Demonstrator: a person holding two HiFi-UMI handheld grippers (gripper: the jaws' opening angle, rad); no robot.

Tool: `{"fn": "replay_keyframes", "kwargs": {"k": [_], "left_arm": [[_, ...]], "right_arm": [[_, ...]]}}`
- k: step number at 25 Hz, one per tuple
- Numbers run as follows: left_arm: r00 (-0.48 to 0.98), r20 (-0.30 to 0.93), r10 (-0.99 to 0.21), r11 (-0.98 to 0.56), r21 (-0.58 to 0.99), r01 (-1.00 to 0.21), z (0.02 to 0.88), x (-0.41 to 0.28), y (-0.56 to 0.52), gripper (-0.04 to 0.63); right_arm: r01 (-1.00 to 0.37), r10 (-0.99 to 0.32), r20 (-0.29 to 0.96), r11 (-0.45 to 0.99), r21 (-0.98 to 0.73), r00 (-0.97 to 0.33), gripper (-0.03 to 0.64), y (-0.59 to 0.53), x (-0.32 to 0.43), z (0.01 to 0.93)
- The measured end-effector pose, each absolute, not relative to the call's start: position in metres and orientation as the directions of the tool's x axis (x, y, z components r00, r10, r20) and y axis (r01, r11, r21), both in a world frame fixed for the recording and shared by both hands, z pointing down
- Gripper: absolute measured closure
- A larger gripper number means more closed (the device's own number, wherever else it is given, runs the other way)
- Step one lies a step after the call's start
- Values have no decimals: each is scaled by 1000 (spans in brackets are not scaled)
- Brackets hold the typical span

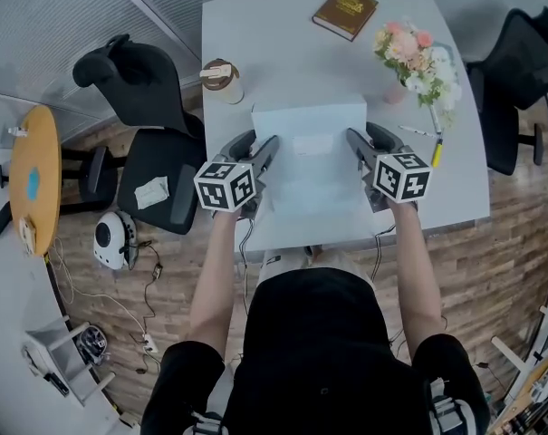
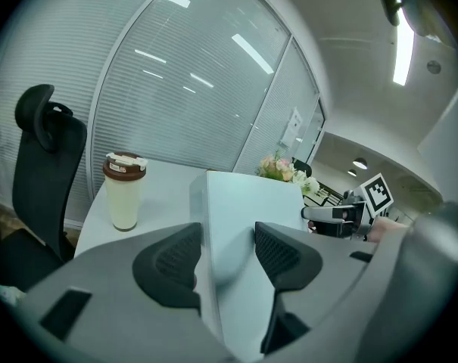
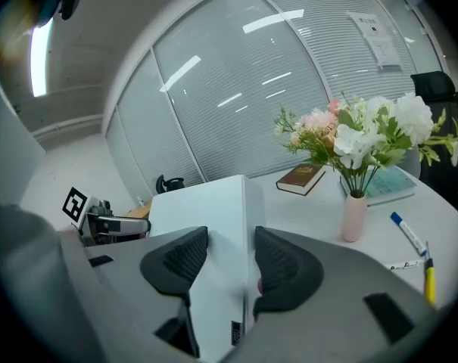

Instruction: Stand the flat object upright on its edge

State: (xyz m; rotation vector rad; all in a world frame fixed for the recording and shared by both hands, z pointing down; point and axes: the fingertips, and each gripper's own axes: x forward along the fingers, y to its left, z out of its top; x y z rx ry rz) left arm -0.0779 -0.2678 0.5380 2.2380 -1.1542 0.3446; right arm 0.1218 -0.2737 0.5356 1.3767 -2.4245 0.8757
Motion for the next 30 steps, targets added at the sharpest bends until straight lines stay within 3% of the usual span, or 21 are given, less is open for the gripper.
{"fn": "replay_keyframes", "kwargs": {"k": [30], "left_arm": [[529, 389, -755, -460, 261, -848, 467, -87, -270, 365]], "right_arm": [[-809, -712, 385, 522, -270, -588, 410, -286, 112, 476]]}}
